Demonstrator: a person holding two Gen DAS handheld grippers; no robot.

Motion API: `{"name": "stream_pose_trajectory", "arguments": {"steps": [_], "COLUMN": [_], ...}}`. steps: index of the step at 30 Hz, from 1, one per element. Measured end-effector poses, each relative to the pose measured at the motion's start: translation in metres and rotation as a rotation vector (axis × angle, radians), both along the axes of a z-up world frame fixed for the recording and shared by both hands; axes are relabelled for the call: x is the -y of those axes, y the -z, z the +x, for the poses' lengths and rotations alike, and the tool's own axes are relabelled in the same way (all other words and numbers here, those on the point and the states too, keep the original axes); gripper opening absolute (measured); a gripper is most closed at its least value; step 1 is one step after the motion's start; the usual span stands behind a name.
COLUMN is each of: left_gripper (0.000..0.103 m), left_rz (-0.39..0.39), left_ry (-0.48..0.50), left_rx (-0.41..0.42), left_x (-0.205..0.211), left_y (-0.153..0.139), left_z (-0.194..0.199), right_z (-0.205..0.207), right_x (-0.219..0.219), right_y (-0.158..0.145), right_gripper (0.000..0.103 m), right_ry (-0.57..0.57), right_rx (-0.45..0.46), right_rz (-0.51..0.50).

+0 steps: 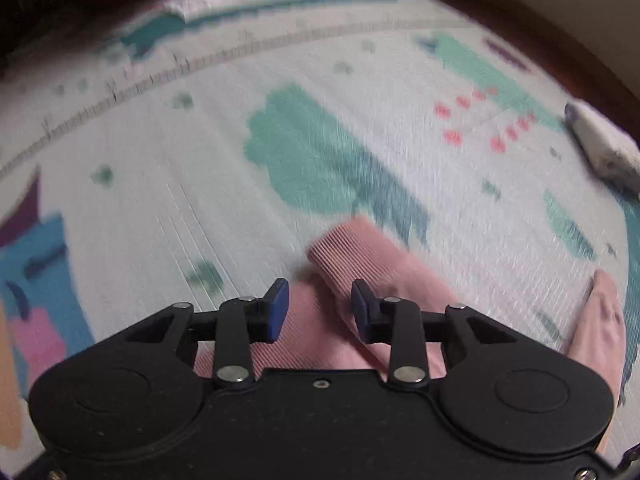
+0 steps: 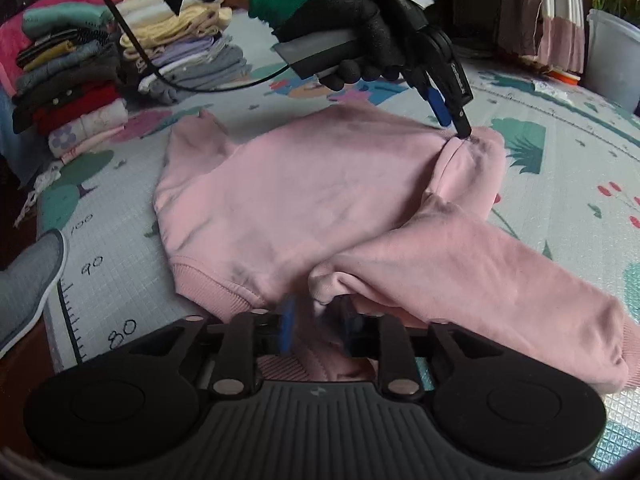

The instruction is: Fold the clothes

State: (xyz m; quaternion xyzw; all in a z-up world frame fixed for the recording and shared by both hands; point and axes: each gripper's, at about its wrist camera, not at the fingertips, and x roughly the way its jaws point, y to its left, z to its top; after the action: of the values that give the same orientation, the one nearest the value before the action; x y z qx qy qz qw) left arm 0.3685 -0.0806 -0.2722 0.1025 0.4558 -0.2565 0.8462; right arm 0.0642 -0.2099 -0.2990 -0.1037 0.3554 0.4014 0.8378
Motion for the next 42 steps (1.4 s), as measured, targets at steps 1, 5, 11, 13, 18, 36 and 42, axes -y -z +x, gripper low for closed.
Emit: {"name": "stream_pose_trajectory", "arguments": {"steps": [1,5,11,13,18,36,42], "left_gripper": [0.032,0.032,0.032,0.032,0.038,0.018,0.018], "left_rz": [0.019,-0.015,0.132,0.091,-0.099,-0.113,-0.417], "left_ry": [0.05,0.181,0.265,0.338,0.528,0.752,0.653], "left_rx": [0.028,0.003,-0.032,-0.003,-0.148,-0.276,-0.116], "left_x": [0.005,0.023,0.044,0.053,0.095,0.205,0.074], "left_y": [-0.005,-0.006,0.02,0.004,-0.008,0.01,-0.079], "left_z": [-0.005,-0.023,-0.039,-0.049,-0.069,-0.081,-0.081], "right_z": [-0.002,-0.006,-0.002,-0.005,-0.005,-0.007,-0.009], "right_x": [0.001,0.003,-0.003,-0.002,0.006,-0.006,-0.001], "right_y": [-0.001,-0.003,0.005,0.0,-0.001,0.004,0.005], "right_gripper": [0.032,0.032,0.047,0.047,0.047,0.052,0.055], "right_ry": [0.0,0.01,-0.02,-0.02,0.019,-0.028,-0.018], "right_rx": [0.006,0.012,-0.035,-0.023,-0.034,-0.016,-0.019], "right_rz": [0.004,0.009,0.014,0.021,0.028,-0.007,-0.001]}}
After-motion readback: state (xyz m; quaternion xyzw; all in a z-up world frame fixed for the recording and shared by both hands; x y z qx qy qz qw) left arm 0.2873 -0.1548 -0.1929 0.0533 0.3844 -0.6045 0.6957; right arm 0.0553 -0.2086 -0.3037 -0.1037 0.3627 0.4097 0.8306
